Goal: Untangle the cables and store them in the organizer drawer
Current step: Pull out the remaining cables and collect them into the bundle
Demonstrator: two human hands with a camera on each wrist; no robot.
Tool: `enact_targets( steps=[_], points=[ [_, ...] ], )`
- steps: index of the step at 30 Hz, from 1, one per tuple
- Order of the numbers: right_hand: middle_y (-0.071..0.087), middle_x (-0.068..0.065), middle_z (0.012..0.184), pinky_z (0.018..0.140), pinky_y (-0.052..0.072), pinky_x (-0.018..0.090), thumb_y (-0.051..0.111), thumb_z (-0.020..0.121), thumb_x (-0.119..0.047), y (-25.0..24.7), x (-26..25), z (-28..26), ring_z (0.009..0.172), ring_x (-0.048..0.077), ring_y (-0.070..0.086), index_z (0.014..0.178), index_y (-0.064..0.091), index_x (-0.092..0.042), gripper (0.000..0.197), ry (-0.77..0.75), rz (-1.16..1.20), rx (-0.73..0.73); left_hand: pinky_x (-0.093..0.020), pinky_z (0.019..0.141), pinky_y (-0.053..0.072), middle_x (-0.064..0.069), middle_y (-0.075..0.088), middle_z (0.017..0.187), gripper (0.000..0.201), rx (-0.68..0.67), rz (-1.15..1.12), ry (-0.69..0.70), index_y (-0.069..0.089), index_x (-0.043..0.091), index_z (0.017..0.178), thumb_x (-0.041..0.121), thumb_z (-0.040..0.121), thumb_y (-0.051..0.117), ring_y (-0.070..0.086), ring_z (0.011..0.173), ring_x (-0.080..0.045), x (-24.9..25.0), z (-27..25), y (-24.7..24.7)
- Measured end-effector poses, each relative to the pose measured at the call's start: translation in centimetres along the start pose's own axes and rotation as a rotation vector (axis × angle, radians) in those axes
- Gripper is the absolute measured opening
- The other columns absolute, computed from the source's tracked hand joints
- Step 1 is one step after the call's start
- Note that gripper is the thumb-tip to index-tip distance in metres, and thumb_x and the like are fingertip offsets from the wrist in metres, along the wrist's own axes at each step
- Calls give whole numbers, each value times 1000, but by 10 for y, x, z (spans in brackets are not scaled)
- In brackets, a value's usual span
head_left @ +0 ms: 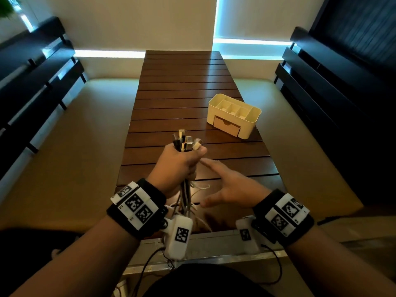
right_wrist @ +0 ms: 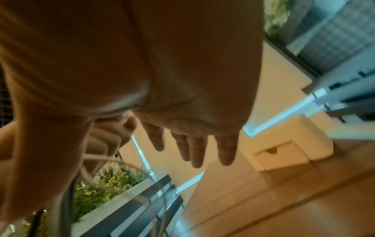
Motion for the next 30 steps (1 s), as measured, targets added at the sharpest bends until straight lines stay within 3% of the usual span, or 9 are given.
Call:
enact_targets(
  steps=[2, 6, 10, 16, 18, 20, 22, 25, 30],
  points=[
    [40, -23, 140, 90, 33, 4, 82, 78, -30, 18, -3, 3, 120, -8, 39, 149, 29, -36, 89, -37, 116, -68, -25, 45, 25, -1, 30, 61, 18, -34, -49, 9, 53, 15, 80, 12, 97, 59, 24, 48, -13, 0, -3, 11],
    [66, 14, 120, 102, 49, 47, 70, 90, -21, 62, 3, 9, 110, 31, 63, 122, 61, -10, 35, -65, 267, -314, -20, 43, 29, 4, 33, 59, 23, -3, -191, -2, 53, 17, 76, 13, 98, 58, 28, 44, -8, 3, -2, 11],
    [69, 8, 105, 104, 46, 56, 63, 93, -18, 64, 3, 7, 103, 30, 65, 109, 65, -6, 20, -44, 285, -413, -19, 42, 29, 3, 29, 60, 25, 35, -274, -13, 51, 18, 75, 14, 98, 58, 27, 44, -7, -1, -2, 2],
    [47, -17, 141, 106, 38, 31, 72, 87, -26, 4, -14, 2, 127, 2, 42, 143, 35, -45, 70, -46, 34, -230, -34, 59, 52, 0, 46, 57, 30, 75, -70, 100, 57, 9, 98, 35, 87, 65, 53, 55, -19, 18, -3, -1],
    [42, -17, 147, 114, 34, 33, 67, 80, -16, -28, -27, -1, 137, 2, 38, 141, 32, -49, 78, -144, 242, -83, -44, 74, 57, -3, 56, 60, 31, 59, 6, 117, 61, 7, 93, 37, 87, 64, 64, 67, -25, 23, -3, -1],
    [44, -16, 148, 117, 33, 37, 59, 75, -11, -58, -41, -7, 138, 0, 39, 145, 37, -39, 78, -280, 361, 111, -47, 80, 58, -2, 57, 57, 17, 15, 25, 110, 71, 22, 89, 35, 90, 62, 66, 66, -23, 27, -6, 4],
    [44, -15, 150, 116, 33, 37, 59, 80, -12, -75, -62, -12, 139, -1, 38, 147, 38, -31, 73, -412, 388, 209, -39, 70, 59, -1, 53, 57, 16, -47, 51, 123, 73, 29, 80, 33, 92, 63, 59, 59, -21, 34, -8, 12],
    [46, -17, 149, 112, 37, 33, 61, 87, -22, -78, -91, -11, 138, 1, 40, 147, 39, -33, 64, -532, 376, 189, -32, 52, 47, -2, 51, 57, 17, -98, 189, 206, 68, 21, 76, 24, 92, 63, 51, 50, -21, 46, -9, 22],
    [56, -20, 132, 88, 51, 15, 64, 93, -19, -81, -118, -3, 120, 4, 55, 136, 57, -25, 45, -625, 166, 229, -22, 48, 39, -5, 47, 52, 18, -26, 218, 237, 52, 5, 75, 6, 92, 56, 47, 38, -7, 62, -3, 26]
  ],
)
Point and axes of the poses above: each hand's wrist, its own z-axis towards the middle knuckle, its own y-axis out of the palm, x = y × z, the point moved 6 cm from there along z, towards the middle knuckle
